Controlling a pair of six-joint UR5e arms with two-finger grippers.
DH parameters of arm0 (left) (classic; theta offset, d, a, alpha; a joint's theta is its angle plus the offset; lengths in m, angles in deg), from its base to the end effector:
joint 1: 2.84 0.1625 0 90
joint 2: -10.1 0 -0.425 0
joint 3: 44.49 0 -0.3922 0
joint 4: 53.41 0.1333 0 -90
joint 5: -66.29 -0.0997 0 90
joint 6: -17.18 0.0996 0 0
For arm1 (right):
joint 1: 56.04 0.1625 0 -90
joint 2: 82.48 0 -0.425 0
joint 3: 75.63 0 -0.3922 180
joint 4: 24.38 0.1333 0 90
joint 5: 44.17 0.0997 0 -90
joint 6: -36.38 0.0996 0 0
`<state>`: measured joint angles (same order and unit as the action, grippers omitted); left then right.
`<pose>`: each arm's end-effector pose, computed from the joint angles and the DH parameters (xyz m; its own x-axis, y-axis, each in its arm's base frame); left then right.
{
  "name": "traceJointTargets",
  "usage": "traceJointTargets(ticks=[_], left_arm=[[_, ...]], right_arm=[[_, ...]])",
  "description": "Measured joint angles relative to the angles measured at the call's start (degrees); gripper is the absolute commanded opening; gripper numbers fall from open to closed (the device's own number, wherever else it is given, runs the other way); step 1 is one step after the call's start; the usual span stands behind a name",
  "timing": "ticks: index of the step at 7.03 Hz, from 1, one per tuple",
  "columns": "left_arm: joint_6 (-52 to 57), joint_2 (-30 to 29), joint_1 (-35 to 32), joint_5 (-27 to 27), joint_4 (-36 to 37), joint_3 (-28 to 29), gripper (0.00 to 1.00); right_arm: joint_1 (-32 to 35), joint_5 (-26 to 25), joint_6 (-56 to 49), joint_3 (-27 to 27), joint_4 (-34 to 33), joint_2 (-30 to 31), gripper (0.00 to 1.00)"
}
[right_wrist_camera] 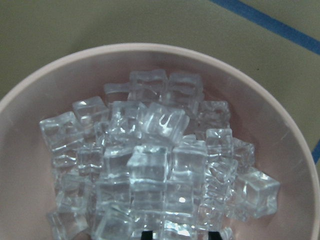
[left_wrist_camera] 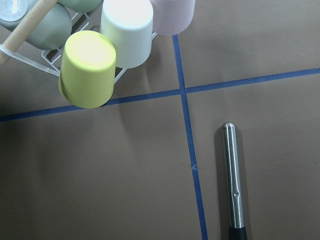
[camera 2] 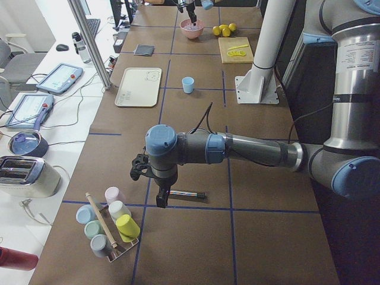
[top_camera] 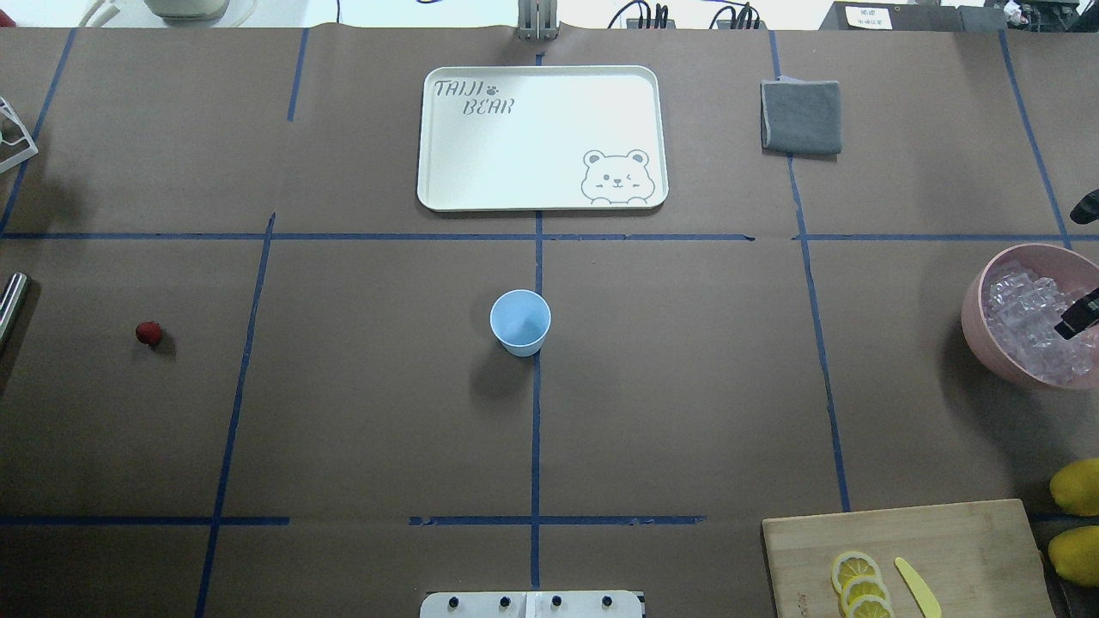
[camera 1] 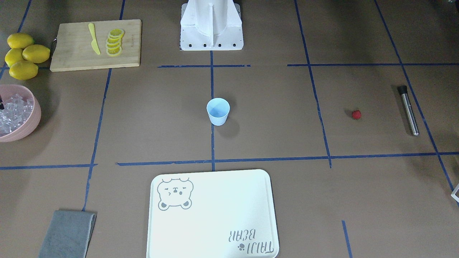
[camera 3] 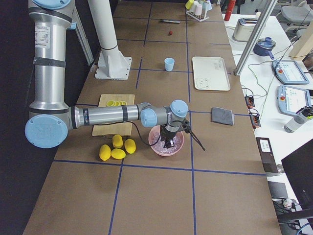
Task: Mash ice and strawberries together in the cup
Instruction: 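Close the right gripper on one ice cube and lift it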
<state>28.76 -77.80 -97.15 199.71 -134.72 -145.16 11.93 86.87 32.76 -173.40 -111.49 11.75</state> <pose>-0.1001 -0.4656 0.6013 0.7245 0.1453 -0.6738 -0.0717 0.9881 0.1359 -0.1124 -0.4589 0.6256 0.6467 -0.4085 0.6441 0.4144 0.8972 0.1530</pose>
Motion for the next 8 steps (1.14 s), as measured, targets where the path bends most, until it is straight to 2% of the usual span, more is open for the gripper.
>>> traceJointTargets(ticks=[1,2,4,5,7,8], left_arm=[[-0.04,0.00,0.00,0.00,0.01,0.00,1.00],[-0.06,0.00,0.00,0.00,0.01,-0.02,1.00],[-0.03,0.00,-0.03,0.00,0.08,-0.21,1.00],[-0.04,0.00,-0.06,0.00,0.63,-0.80,1.00],[-0.07,0.06,-0.21,0.00,3.16,-3.19,1.00],[-0.07,0.08,-0.32,0.00,3.79,-3.83,1.00]], right_arm=[[-0.01,0.00,-0.26,0.00,0.00,-0.01,0.03],[-0.03,0.00,-0.61,-0.08,0.03,-0.01,0.00],[0.12,0.02,-1.39,-1.65,-0.14,0.21,0.00],[0.69,0.03,-1.56,-4.34,-0.57,1.19,0.00],[4.14,0.23,-1.64,-12.45,-4.21,3.84,0.00],[5.60,0.21,-1.42,-16.88,-9.27,2.99,0.00]])
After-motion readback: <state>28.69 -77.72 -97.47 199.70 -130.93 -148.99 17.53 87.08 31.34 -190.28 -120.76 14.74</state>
